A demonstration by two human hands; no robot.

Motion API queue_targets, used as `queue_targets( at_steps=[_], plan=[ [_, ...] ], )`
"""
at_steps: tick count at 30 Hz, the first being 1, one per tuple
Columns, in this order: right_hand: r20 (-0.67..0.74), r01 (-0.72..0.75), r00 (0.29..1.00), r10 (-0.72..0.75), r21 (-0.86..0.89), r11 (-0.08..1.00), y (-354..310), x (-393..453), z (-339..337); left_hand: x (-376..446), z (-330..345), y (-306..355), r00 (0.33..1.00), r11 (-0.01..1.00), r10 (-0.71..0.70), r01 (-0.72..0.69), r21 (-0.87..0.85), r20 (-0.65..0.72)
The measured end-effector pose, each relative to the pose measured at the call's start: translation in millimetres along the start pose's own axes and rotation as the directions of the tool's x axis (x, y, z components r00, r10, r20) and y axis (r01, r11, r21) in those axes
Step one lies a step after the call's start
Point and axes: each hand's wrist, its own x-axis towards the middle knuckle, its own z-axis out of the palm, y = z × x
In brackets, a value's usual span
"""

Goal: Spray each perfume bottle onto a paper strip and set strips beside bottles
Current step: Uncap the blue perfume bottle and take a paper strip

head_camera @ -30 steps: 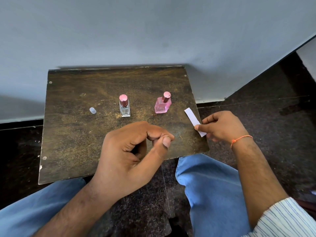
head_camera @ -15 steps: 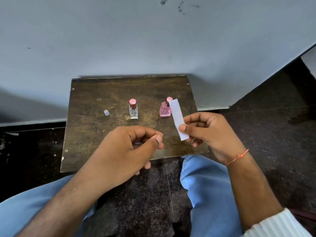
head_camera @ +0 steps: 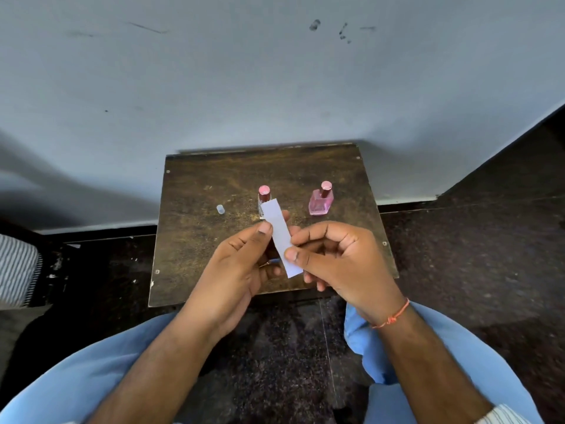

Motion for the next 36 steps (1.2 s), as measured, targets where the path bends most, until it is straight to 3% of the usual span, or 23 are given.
queue_targets(
  at_steps=[4, 10, 15, 20, 25, 36],
  plan=[
    [0.024, 0.086, 0.996, -0.084, -0.062, 0.994, 3.8, 11.3, -0.2, 15.5, -5.5, 7.6, 0.999, 0.985, -0.053, 0.052, -0.162, -0.001],
    [-0.083, 0.354, 0.919, -0.386, -0.261, 0.898, 7.3, 23.5, -7.7, 25.3, -9.7, 22.1, 0.998, 0.97, -0.01, 0.024, -0.242, 0.061],
    [0.042, 0.51, 0.816, -0.577, -0.524, 0.682, 4.9, 22.9, -7.5, 28.3, -10.0, 20.3, 0.998, 0.958, -0.027, 0.041, -0.282, 0.052],
    [0.17, 0.581, 0.782, -0.599, -0.545, 0.604, 2.7, 19.8, -3.3, 30.0, -12.1, 15.5, 0.999, 0.978, -0.048, 0.051, -0.202, 0.02],
    [0.212, 0.599, 0.769, -0.603, -0.568, 0.564, 2.5, 19.2, -1.2, 30.0, -10.6, 12.1, 0.999, 0.985, -0.047, 0.043, -0.168, -0.02],
    [0.177, 0.579, 0.792, -0.584, -0.52, 0.627, 5.6, 22.4, -9.2, 32.6, -4.3, 14.0, 0.999, 0.977, -0.039, 0.036, -0.212, -0.007]
  ],
)
